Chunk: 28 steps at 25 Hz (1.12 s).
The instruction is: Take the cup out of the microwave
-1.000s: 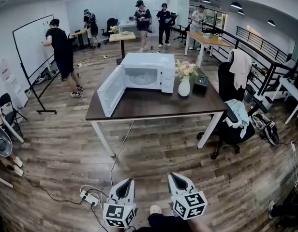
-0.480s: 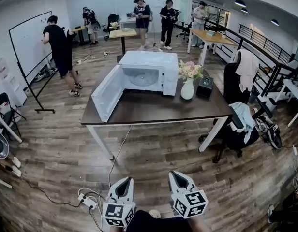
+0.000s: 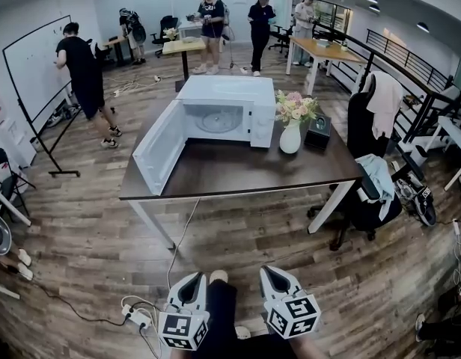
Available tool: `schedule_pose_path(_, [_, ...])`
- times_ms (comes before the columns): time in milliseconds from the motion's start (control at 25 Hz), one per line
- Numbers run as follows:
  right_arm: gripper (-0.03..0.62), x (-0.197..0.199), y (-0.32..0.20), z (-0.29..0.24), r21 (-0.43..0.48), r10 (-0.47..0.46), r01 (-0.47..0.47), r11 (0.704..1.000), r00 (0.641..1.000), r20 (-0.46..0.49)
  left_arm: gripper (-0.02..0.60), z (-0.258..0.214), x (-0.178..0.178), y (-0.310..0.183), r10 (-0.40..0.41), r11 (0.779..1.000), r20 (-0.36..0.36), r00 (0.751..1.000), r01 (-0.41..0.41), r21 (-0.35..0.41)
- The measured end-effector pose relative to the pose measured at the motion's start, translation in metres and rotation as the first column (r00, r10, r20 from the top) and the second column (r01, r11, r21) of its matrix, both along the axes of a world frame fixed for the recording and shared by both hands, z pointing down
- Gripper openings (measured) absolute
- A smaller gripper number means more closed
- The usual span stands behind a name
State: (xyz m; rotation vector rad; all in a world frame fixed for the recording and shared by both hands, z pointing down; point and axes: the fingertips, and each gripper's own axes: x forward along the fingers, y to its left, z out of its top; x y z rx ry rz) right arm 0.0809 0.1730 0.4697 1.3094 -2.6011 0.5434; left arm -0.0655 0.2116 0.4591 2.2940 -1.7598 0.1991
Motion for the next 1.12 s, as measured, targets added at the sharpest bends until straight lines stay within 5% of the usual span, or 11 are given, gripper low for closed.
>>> schedule_pose_path(1120, [-0.006,-0.097,-0.287,-0.009,0.002,0.142,-0.142,0.99,0.99,-0.008,0.006,-0.01,-0.097,-0.299,0.148,0.989,-0.014,0.989,-0.148,0.013])
